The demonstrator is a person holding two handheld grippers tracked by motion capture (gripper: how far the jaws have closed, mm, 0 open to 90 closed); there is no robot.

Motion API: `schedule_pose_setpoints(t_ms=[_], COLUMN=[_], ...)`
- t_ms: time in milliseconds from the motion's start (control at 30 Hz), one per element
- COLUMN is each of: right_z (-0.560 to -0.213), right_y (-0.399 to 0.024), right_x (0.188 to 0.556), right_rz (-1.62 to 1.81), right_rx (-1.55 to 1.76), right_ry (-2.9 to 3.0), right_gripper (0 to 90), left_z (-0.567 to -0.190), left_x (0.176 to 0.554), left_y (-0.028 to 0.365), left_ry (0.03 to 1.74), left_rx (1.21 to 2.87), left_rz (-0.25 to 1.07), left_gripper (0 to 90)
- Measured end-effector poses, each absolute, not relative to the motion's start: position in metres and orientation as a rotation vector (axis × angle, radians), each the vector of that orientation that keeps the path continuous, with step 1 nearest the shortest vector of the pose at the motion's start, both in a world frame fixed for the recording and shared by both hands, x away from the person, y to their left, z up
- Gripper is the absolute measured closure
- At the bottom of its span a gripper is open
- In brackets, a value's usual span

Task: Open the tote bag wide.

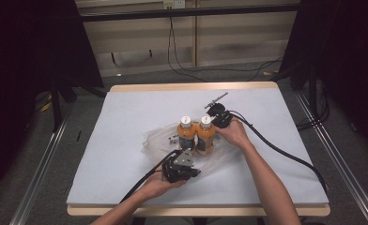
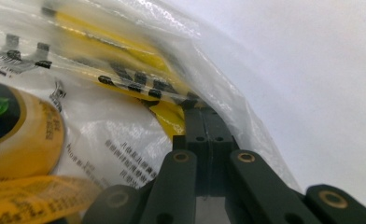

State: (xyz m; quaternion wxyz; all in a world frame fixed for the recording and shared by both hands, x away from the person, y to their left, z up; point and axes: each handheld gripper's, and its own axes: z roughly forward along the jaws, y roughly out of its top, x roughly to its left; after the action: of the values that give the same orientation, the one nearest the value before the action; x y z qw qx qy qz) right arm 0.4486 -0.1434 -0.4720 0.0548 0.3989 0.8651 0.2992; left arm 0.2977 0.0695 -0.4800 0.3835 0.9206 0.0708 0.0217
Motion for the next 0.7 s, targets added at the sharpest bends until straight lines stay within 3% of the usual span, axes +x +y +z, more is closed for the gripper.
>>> schedule_pose_setpoints(t_ms=[700], right_z=[-0.474], right_y=[-0.140], right_x=[0.474], right_rz=[0.902], right_rx=[1.254], right_ry=[2.570], right_gripper=[90.0], left_z=[-0.480], left_x=[0.283], left_y=[0.070], left_ry=[0.110], left_rx=[2.337], left_rz=[-0.020], left_gripper=[90.0])
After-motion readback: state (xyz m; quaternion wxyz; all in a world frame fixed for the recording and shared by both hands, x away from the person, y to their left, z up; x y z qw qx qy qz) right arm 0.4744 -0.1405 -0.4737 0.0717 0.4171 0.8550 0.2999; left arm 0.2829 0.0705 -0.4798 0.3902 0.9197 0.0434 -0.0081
